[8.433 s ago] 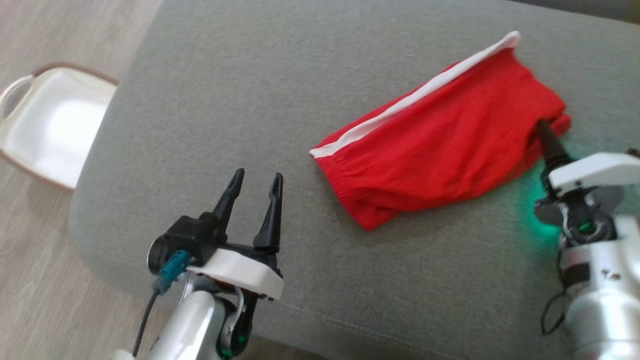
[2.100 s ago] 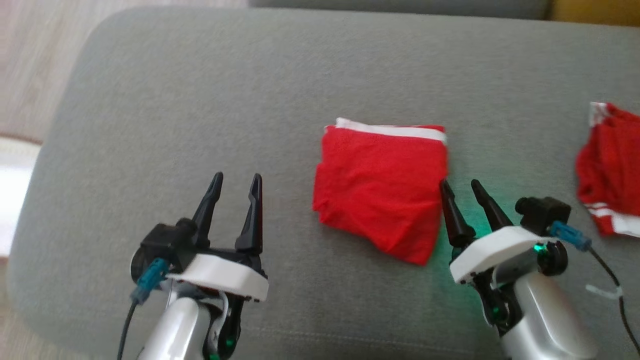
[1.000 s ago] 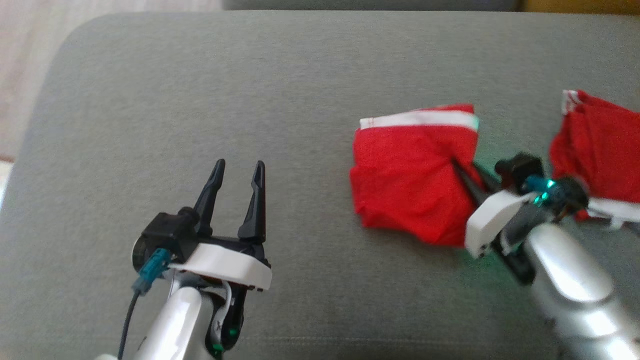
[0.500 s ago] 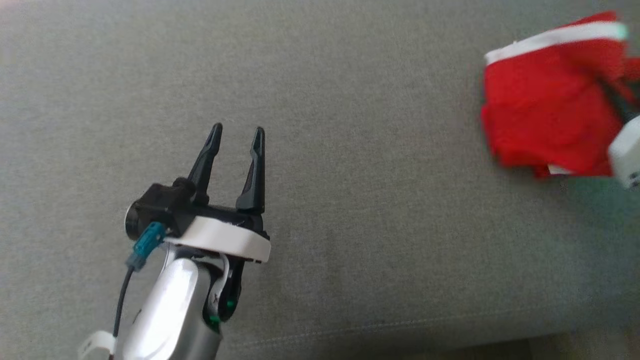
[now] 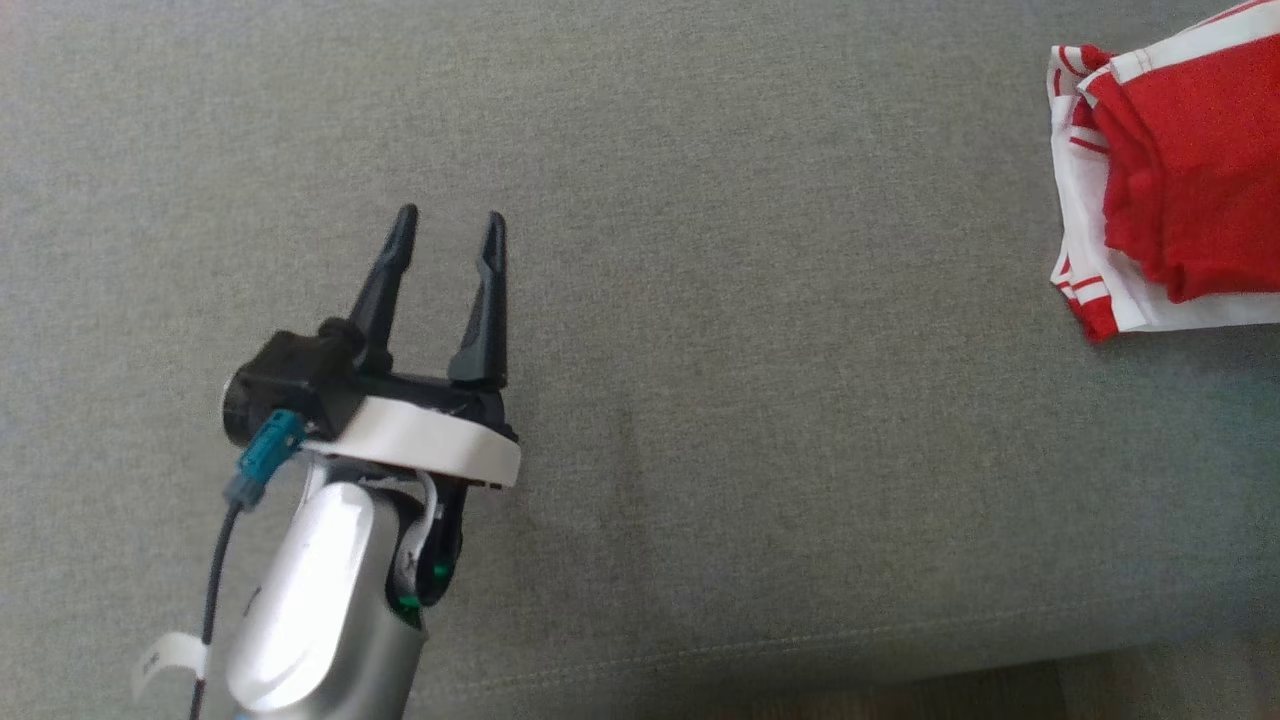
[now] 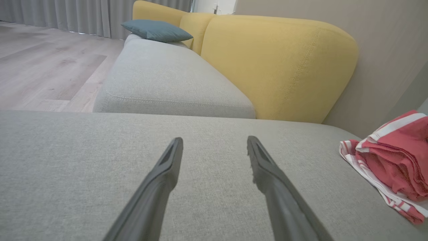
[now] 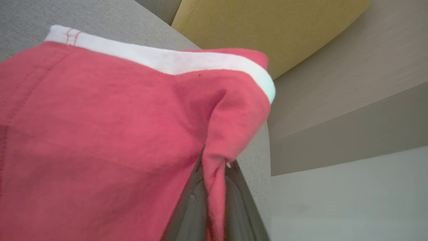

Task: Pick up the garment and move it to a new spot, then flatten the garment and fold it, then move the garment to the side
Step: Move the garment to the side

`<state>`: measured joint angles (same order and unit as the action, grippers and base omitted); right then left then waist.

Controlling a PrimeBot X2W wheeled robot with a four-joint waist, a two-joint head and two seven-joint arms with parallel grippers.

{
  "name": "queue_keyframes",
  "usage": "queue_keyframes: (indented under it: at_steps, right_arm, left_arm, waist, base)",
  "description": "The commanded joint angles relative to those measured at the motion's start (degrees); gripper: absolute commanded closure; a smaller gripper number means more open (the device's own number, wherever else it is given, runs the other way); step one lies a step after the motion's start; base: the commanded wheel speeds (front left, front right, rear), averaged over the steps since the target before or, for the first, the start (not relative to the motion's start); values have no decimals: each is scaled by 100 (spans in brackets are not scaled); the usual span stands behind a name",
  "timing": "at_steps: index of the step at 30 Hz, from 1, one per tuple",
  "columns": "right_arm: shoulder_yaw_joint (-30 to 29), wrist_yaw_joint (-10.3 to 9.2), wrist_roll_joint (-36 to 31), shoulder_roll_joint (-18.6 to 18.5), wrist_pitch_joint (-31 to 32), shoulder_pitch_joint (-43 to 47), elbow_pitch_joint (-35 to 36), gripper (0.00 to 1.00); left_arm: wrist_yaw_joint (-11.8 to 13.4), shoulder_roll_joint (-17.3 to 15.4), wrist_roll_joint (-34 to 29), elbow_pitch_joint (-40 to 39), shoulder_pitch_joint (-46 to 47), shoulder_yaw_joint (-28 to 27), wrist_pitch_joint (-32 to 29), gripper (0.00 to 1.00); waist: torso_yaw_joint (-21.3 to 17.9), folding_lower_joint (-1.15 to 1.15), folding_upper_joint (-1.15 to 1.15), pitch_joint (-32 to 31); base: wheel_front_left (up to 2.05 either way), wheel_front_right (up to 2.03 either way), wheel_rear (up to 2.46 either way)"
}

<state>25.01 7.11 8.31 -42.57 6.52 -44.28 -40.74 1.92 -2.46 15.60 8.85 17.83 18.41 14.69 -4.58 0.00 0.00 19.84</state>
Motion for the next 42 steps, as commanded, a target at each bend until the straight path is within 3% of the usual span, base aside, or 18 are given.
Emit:
queue_keyframes:
  at_steps: [1, 10, 12, 13, 20, 27, 38, 39, 42]
  right_arm:
    - [-130, 37, -118, -77, 24, -7, 47, 100]
    - [-539, 37, -268, 271, 87, 173, -49, 99]
    - [-621, 37, -191, 340, 69, 207, -44, 19]
    - [-690, 37, -136, 377, 92, 219, -67, 0]
    - [-870, 37, -69, 526, 169, 290, -36, 0]
    - [-1135, 37, -169, 857, -201, 296, 300, 0]
    - [-1646, 37, 157, 2211, -1318, 1079, 1451, 0]
    - [-1646, 37, 157, 2211, -1318, 1079, 1451, 0]
    - [-1997, 37, 181, 2945, -1652, 1721, 1811, 0]
  left_arm:
    - [-44, -42, -52, -206, 153, -227, 31, 0]
    - [-28, -42, -31, -242, 19, -211, 31, 0]
    - [-35, -42, -37, -237, 9, -217, 31, 0]
    - [-39, -42, -40, -233, 5, -221, 31, 0]
    - [-55, -42, -17, -169, -65, -225, 31, 0]
    - [-11, -42, 58, -175, -271, -254, 31, 0]
    - [79, -42, 109, -347, -654, -436, 31, 0]
    - [79, -42, 109, -347, -654, -436, 31, 0]
    - [97, -42, 80, -411, -840, -543, 31, 0]
  waist:
    - [-7, 0, 0, -27]
    - [-23, 0, 0, -33]
    - [-13, 0, 0, -24]
    - [-8, 0, 0, -24]
    - [55, 0, 0, -205]
    - [144, 0, 0, -662]
    - [430, 0, 0, -1390]
    - [430, 0, 0, -1390]
    - [538, 0, 0, -1634]
  base:
    - [0, 0, 0]
    - [0, 0, 0]
    - [0, 0, 0]
    - [0, 0, 0]
    - [0, 0, 0]
    - [0, 0, 0]
    - [0, 0, 0]
    - [0, 0, 0]
    - [0, 0, 0]
